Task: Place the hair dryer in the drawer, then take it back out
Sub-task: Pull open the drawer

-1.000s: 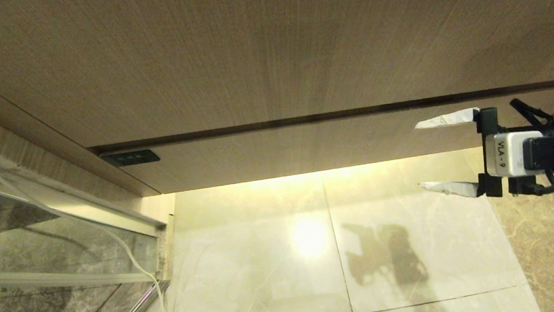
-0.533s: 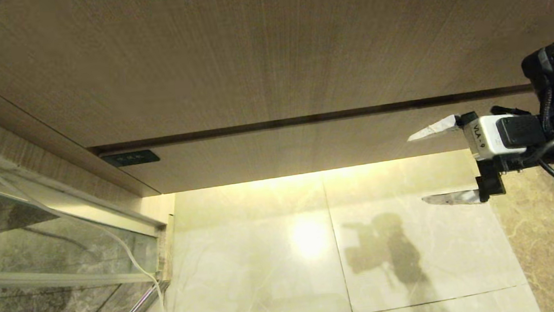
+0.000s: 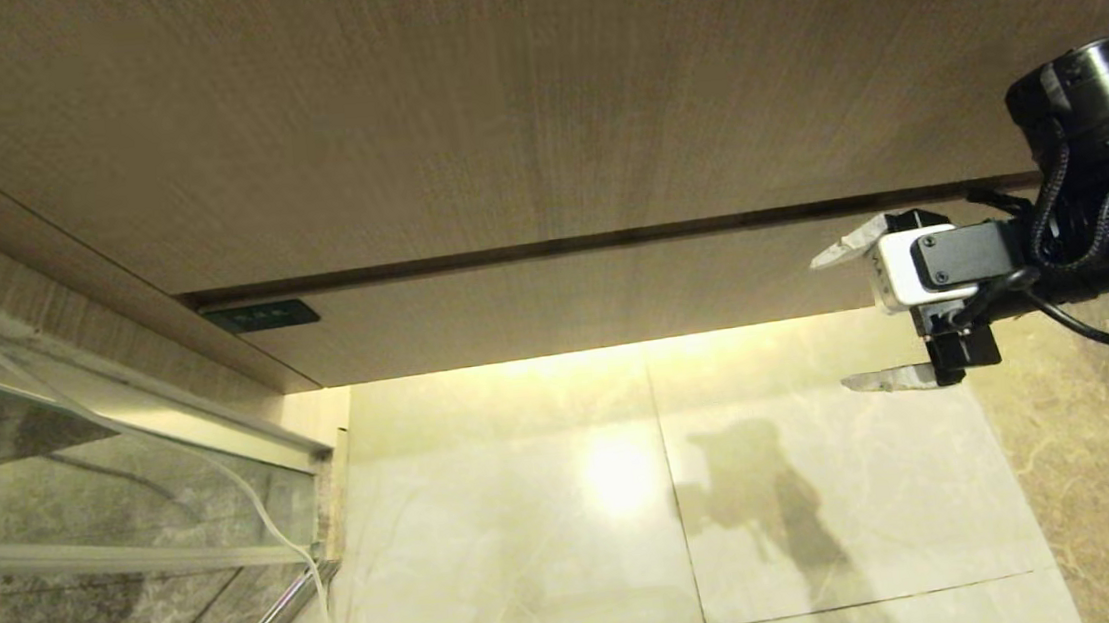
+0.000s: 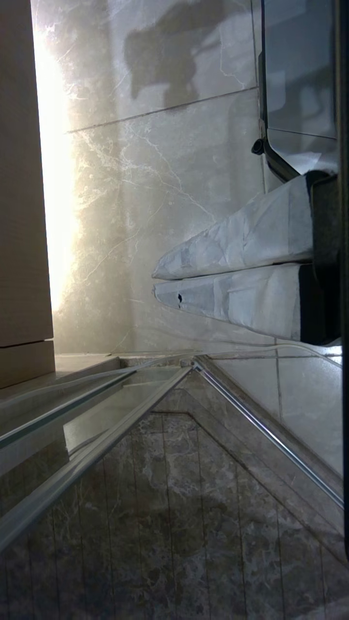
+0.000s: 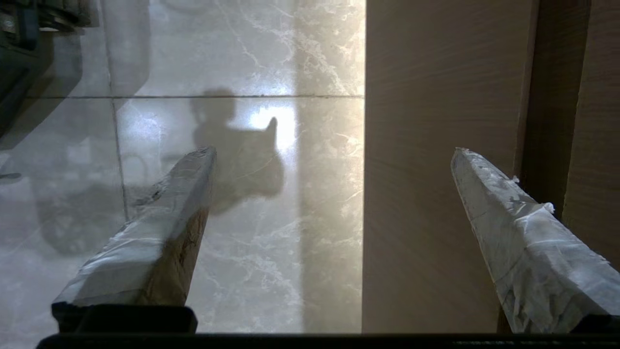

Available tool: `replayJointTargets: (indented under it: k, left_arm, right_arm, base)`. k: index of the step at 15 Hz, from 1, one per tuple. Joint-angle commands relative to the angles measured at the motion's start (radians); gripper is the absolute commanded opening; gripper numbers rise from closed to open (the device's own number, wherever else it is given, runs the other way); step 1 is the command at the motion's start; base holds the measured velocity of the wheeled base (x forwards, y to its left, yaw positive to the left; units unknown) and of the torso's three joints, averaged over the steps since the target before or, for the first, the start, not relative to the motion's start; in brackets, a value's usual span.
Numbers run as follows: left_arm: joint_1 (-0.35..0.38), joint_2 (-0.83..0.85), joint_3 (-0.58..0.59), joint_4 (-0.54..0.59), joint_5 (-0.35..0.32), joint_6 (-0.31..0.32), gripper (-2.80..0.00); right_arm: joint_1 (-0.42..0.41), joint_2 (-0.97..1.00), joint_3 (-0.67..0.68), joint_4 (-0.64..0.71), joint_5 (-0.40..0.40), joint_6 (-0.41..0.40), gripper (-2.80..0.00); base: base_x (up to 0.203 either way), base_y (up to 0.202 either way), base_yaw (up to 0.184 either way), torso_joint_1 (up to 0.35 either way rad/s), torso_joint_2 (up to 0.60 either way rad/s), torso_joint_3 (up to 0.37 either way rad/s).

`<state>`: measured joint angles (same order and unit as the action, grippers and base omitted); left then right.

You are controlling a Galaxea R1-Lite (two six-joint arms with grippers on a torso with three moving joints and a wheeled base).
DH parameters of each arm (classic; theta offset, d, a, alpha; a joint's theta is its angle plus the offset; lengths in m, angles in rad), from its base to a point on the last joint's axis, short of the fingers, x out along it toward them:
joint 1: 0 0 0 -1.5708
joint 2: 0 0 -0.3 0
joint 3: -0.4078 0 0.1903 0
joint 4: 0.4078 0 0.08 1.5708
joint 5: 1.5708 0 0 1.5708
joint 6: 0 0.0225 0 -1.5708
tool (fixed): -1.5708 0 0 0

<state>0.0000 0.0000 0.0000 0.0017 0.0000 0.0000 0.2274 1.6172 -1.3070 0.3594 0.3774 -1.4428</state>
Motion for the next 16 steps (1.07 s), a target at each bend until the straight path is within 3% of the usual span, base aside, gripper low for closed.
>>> replayJointTargets:
  k: [1, 4, 9, 16]
  left_arm:
    - [0.000, 0.000, -0.001, 0.000, 0.000, 0.000, -2.80]
    - [0.000, 0.000, 0.000, 0.000, 0.000, 0.000, -2.80]
    - [0.000, 0.000, -0.002, 0.000, 0.000, 0.000, -2.80]
    - [0.000, 0.000, -0.001, 0.000, 0.000, 0.000, -2.80]
  right_arm:
    - [0.006, 0.027, 0.001, -0.032, 0.000, -0.007, 0.00]
    - [0.006, 0.075, 0.009, -0.098, -0.003, 0.013, 0.00]
    - [0.006, 0.148, -0.006, -0.295, -0.002, 0.115, 0.00]
    - [0.005, 0.150, 0.008, -0.390, -0.002, 0.159, 0.00]
  base:
    - [0.000, 0.000, 0.000, 0.000, 0.00, 0.000]
    - [0.000, 0.000, 0.000, 0.000, 0.00, 0.000]
    - [0.000, 0.000, 0.000, 0.000, 0.00, 0.000]
    - [0.000, 0.000, 0.000, 0.000, 0.00, 0.000]
